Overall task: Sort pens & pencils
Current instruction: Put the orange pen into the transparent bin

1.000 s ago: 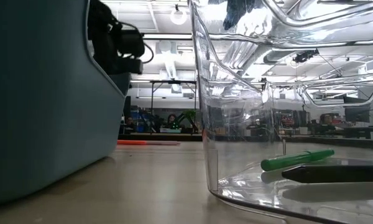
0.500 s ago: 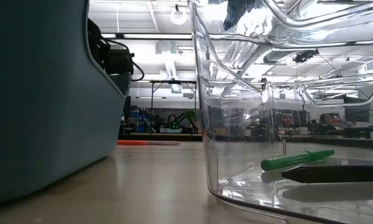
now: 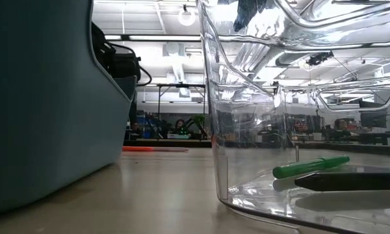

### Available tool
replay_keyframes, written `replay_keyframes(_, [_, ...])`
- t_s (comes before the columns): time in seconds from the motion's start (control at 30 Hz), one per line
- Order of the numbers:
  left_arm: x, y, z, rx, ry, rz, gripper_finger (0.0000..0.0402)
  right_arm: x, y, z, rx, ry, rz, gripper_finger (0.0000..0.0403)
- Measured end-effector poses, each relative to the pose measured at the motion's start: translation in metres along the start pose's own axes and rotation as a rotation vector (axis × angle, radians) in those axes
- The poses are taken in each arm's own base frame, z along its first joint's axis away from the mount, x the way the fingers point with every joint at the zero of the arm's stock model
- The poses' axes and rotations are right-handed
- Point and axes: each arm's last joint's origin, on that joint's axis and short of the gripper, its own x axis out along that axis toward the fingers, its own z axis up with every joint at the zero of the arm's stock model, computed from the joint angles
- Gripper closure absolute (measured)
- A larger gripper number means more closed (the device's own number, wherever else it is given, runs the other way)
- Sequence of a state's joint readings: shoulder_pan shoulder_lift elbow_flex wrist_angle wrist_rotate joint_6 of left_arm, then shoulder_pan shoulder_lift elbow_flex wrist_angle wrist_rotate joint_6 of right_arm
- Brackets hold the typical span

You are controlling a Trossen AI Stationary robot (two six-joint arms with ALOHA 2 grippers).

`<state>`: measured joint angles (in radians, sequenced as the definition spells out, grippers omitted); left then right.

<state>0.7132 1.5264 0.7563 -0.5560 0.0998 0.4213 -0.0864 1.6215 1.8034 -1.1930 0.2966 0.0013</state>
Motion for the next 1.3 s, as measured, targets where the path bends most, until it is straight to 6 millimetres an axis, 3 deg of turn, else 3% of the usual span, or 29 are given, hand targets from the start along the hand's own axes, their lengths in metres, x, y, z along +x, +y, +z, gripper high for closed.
replay_keyframes(0.6, [0.015,0.001,0.000,-0.013,0.045,-0.036,0.0292,0.000,0.000,0.000,0.000,0.000,0.000,0.0266])
replay_keyframes(0.87, [0.015,0.001,0.000,-0.019,0.040,-0.046,0.0371,0.000,0.000,0.000,0.000,0.001,0.000,0.0266])
replay_keyframes(0.97, [0.014,0.000,0.000,-0.028,0.029,-0.058,0.0374,0.000,0.000,0.000,0.000,0.000,0.000,0.0266])
replay_keyframes(1.1, [0.007,-0.003,-0.001,-0.055,0.000,-0.113,0.0365,0.000,0.001,0.002,0.007,-0.019,0.016,0.0266])
replay_keyframes(1.3, [-0.019,-0.010,0.001,-0.067,-0.108,-0.148,0.0345,0.000,0.001,0.005,0.013,-0.046,0.035,0.0266])
